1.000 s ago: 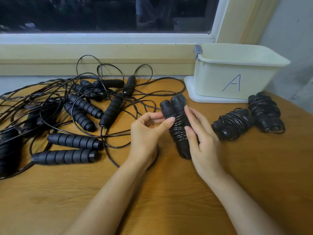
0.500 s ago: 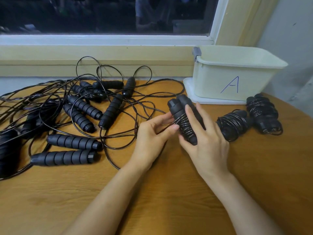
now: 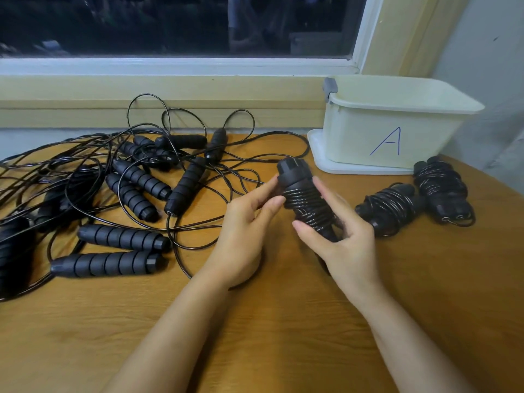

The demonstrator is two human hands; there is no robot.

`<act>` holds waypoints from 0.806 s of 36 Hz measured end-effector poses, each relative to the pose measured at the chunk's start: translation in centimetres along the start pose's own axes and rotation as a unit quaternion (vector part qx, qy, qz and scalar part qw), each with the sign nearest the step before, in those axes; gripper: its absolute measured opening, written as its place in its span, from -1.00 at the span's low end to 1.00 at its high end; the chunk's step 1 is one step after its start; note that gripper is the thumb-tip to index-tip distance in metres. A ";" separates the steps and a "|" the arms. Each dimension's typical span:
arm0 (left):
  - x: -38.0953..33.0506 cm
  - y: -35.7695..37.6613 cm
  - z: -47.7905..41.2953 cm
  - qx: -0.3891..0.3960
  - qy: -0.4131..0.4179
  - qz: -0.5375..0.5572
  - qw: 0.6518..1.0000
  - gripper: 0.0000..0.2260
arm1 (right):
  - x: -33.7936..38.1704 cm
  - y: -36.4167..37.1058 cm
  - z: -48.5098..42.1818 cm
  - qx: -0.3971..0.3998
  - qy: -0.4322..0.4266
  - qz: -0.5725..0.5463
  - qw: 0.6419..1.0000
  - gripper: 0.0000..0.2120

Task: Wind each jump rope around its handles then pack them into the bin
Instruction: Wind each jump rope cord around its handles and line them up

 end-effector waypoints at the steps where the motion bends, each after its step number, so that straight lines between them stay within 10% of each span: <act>1: 0.1 0.1 0.0 0.012 -0.028 0.031 0.999 -0.61 | -0.1 0.2 0.1 0.012 0.025 -0.025 0.999 -0.40; 11: 1.4 1.0 0.1 0.096 -0.139 0.136 0.976 -0.61 | -1.2 1.9 0.9 0.088 0.171 -0.157 0.969 -0.42; 29: 3.0 -1.4 -0.1 -0.071 -0.211 0.152 0.963 -0.71 | 0.3 2.5 1.1 0.077 -0.020 0.036 0.996 -0.42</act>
Point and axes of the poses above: each hand's wrist, its own z-axis away from the middle knuckle, its own y-axis out of the palm, x = y × z, the point moved 10 cm from there along -z, towards the middle knuckle, and after that the axes turned 14 degrees about -x, right-handed, at the moved point
